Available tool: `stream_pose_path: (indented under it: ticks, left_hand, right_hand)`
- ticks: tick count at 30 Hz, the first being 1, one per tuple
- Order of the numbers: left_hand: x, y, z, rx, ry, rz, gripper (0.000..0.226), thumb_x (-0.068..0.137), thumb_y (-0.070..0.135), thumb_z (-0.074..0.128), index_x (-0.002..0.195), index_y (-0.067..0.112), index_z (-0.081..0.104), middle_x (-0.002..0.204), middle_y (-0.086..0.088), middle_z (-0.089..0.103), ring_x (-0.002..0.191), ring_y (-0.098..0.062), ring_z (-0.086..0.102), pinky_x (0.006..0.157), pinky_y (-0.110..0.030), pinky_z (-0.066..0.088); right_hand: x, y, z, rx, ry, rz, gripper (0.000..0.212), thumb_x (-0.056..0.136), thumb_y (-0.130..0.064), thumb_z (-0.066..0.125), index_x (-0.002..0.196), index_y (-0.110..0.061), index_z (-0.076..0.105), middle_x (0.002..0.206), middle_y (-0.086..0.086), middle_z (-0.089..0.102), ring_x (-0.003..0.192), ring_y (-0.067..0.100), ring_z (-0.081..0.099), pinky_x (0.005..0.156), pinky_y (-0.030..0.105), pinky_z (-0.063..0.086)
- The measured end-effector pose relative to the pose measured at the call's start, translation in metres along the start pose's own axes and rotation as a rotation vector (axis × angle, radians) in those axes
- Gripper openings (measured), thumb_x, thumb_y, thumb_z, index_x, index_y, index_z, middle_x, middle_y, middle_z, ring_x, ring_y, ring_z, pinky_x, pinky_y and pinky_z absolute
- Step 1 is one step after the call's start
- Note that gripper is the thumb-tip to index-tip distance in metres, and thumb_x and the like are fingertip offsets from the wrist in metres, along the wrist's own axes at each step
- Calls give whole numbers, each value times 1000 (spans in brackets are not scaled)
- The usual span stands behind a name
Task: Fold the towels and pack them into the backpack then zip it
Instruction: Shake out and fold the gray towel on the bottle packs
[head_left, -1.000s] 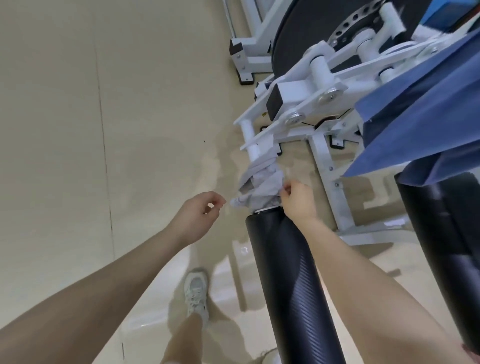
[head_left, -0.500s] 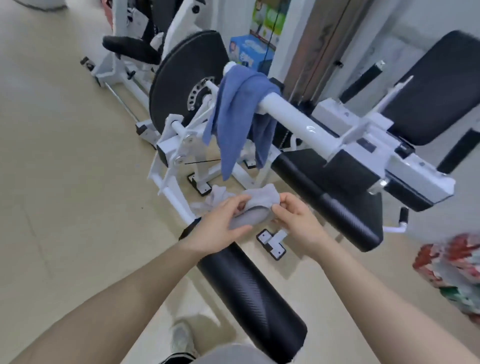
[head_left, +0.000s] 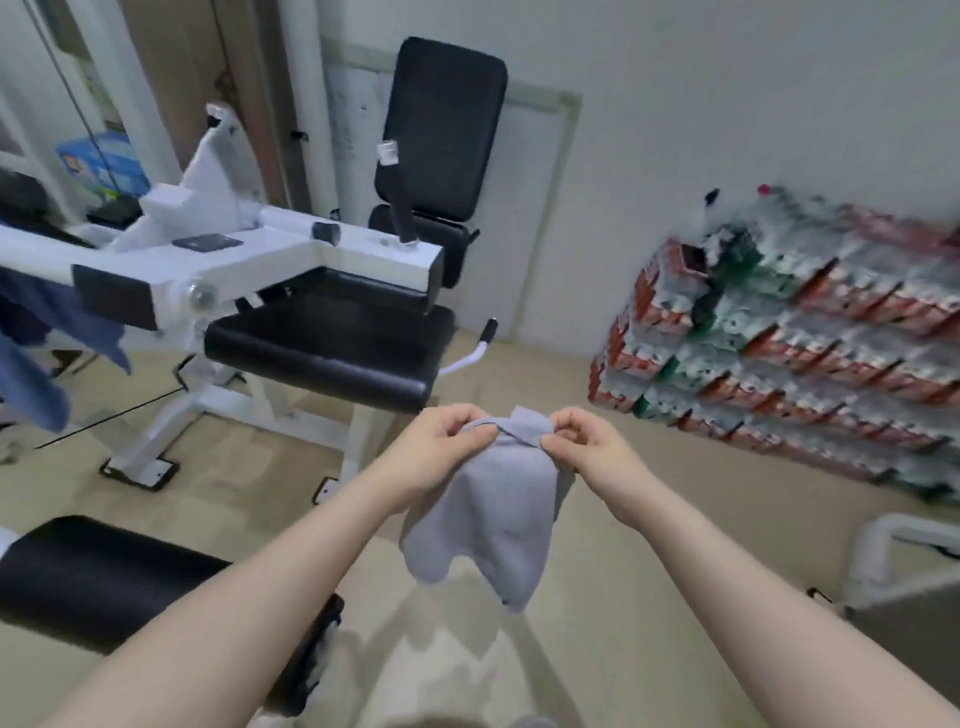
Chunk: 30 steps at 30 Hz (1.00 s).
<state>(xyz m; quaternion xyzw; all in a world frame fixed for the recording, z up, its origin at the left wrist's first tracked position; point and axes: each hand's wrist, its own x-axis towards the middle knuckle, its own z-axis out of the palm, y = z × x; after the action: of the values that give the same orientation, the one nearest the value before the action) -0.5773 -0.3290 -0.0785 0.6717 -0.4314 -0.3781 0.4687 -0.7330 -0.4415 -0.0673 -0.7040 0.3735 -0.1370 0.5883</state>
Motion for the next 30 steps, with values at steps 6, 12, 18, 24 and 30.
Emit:
stream_pose_path:
  ticks: [6, 12, 18, 24, 30]
  left_hand:
    - [74, 78, 103, 181, -181, 185, 28, 90, 18, 55, 65, 29, 57, 56, 21, 54, 54, 12, 48, 54, -4, 35]
    - [147, 130, 181, 547, -273, 443, 18, 89, 24, 57, 72, 19, 63, 54, 13, 44, 56, -2, 46, 51, -12, 31]
    - [248, 163, 226, 892, -200, 833, 28, 93, 39, 46, 88, 14, 56, 84, -4, 64, 80, -24, 57, 62, -31, 38]
    - [374, 189, 239, 777, -244, 908, 26, 91, 36, 51, 93, 13, 65, 87, -6, 69, 82, -26, 60, 62, -30, 39]
    - [485, 208, 271, 818, -204, 929, 24, 93, 34, 48, 93, 14, 62, 90, -6, 68, 84, -28, 59, 60, -29, 36]
  right_hand:
    - [-25, 29, -120, -155, 319, -81, 10, 88, -5, 57, 95, -11, 60, 81, -6, 56, 75, 6, 51, 64, 4, 39]
    - [-10, 36, -197, -387, 469, -208, 22, 82, -8, 64, 104, -11, 62, 98, -3, 56, 89, 9, 49, 73, -2, 32]
    - [47, 44, -260, -312, 666, -208, 22, 85, -2, 52, 87, -20, 64, 91, -2, 66, 87, 12, 58, 77, 22, 44]
    - [148, 36, -344, -513, 778, -93, 23, 80, 2, 47, 92, -7, 64, 82, 1, 49, 79, 16, 44, 61, 9, 32]
    - [210, 57, -427, -453, 912, -55, 15, 82, 2, 44, 82, -6, 56, 83, 2, 46, 76, 17, 43, 59, 17, 31]
